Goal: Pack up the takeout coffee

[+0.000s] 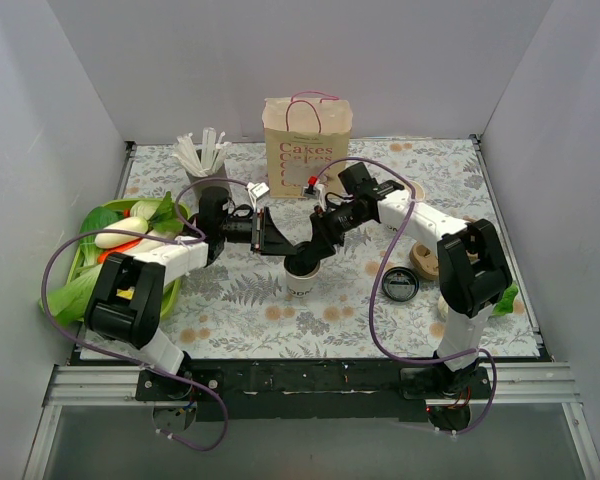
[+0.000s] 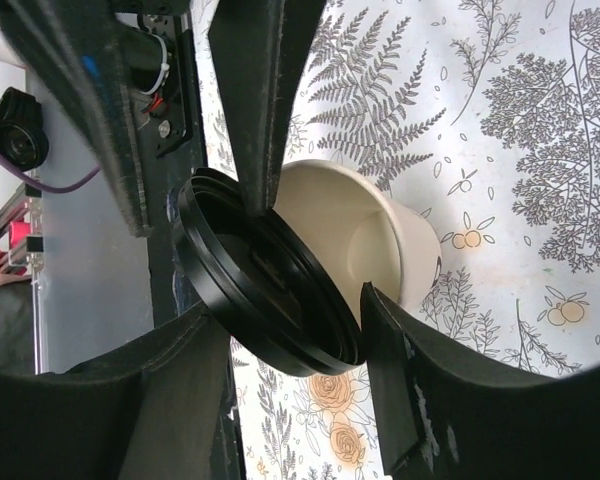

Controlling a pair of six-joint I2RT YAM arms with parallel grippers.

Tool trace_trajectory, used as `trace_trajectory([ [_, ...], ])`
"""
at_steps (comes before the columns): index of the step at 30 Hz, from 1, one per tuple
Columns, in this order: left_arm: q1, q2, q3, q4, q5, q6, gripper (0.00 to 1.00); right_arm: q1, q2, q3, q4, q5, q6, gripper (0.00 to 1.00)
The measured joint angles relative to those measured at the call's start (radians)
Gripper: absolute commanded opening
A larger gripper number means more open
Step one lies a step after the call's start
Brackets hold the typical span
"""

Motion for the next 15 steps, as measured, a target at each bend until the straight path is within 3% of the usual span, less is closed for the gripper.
trace_trajectory([
  [15,0.000,-0.081,0.042,-0.227,-0.132,0.233,0.45,0.019,0.000,0.034,0.019,0.106,0.041,0.56],
])
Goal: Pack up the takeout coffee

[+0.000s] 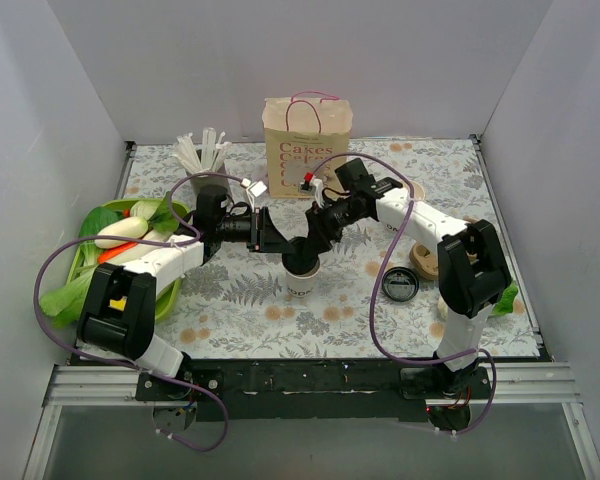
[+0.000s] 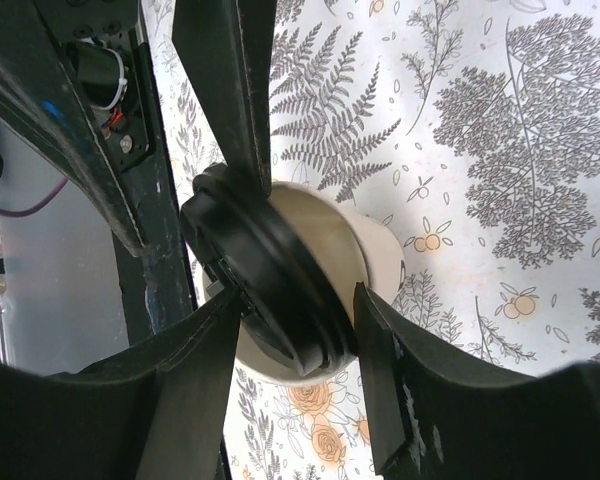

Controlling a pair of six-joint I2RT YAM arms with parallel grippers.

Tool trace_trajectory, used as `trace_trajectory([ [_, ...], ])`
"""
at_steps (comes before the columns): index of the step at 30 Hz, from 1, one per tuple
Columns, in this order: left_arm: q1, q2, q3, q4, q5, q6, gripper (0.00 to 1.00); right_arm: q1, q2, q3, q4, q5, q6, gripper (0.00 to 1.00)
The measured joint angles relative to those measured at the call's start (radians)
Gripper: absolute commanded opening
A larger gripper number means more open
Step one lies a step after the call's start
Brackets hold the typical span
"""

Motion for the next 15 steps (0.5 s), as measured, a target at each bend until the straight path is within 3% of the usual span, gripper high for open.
trace_trajectory([
  [15,0.000,0.000,0.002,-0.064,-0.080,0.079,0.46,0.037,-0.002,0.011,0.000,0.076,-0.013,0.56],
])
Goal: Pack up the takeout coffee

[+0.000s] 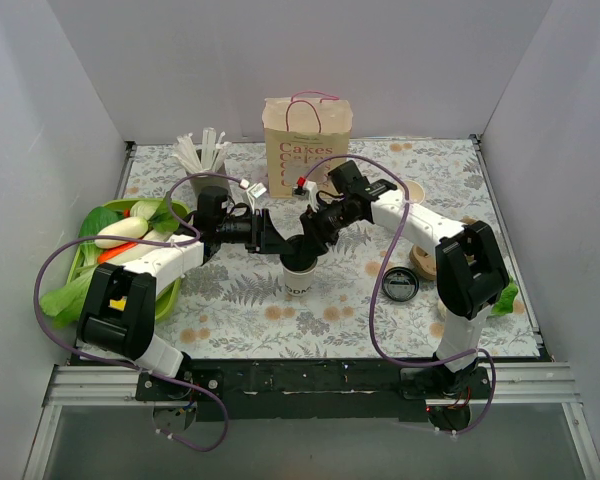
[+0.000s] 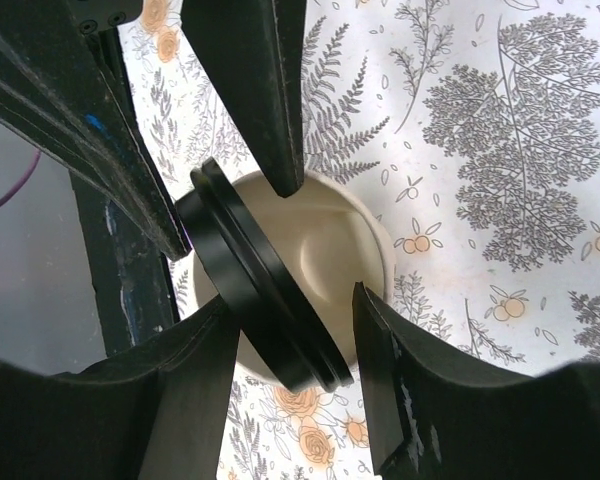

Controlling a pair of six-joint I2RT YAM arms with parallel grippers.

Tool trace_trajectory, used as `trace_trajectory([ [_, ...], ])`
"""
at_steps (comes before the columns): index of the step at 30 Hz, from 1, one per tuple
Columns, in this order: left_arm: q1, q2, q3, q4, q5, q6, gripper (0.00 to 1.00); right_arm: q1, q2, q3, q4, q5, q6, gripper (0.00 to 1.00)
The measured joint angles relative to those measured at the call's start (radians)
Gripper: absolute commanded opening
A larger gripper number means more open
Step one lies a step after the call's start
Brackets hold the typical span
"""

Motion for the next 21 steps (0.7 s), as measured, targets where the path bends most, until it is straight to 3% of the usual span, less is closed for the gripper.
trace_trajectory([
  [21,0.000,-0.008,0.019,-0.045,-0.057,0.058,0.45,0.009,-0.021,0.014,-0.018,0.062,-0.015,0.56],
])
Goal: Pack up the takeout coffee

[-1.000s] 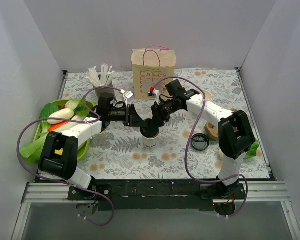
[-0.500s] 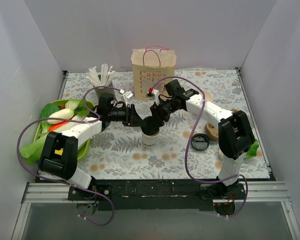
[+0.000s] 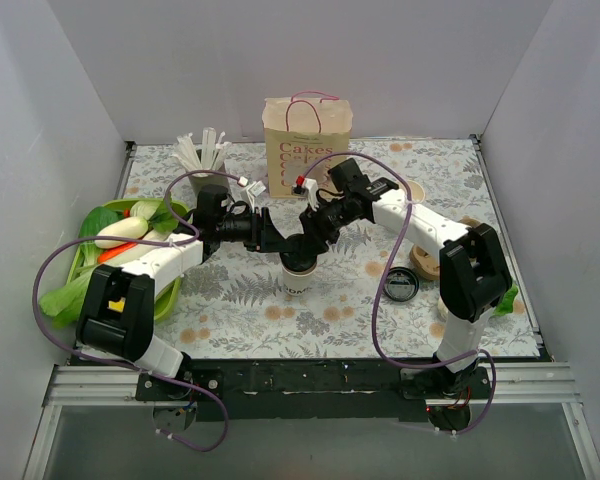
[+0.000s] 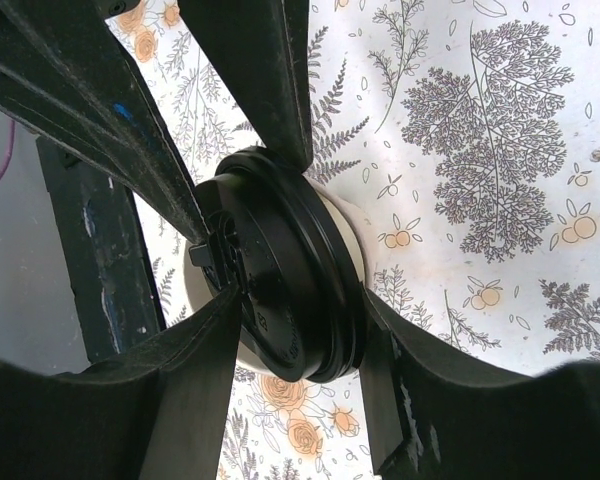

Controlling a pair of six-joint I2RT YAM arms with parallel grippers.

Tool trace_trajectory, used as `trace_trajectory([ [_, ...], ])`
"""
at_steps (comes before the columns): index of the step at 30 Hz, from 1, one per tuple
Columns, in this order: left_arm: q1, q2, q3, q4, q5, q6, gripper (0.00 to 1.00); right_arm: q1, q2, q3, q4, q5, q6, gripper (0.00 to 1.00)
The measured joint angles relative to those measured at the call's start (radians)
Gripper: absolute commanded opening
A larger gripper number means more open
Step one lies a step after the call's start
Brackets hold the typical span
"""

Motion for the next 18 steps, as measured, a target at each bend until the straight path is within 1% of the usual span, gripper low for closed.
trace_trajectory([
  [5,0.000,-0.008,0.000,-0.004,-0.014,0.008,0.45,0.009,-0.006,0.000,-0.001,0.030,-0.015,0.56],
  [9,0.000,-0.014,0.000,-0.013,-0.027,0.021,0.45,0.014,-0.006,0.002,-0.005,0.049,-0.021,0.58],
  [18,0.000,-0.014,-0.002,-0.030,-0.035,0.037,0.44,0.032,-0.024,0.014,-0.019,0.086,-0.055,0.60],
])
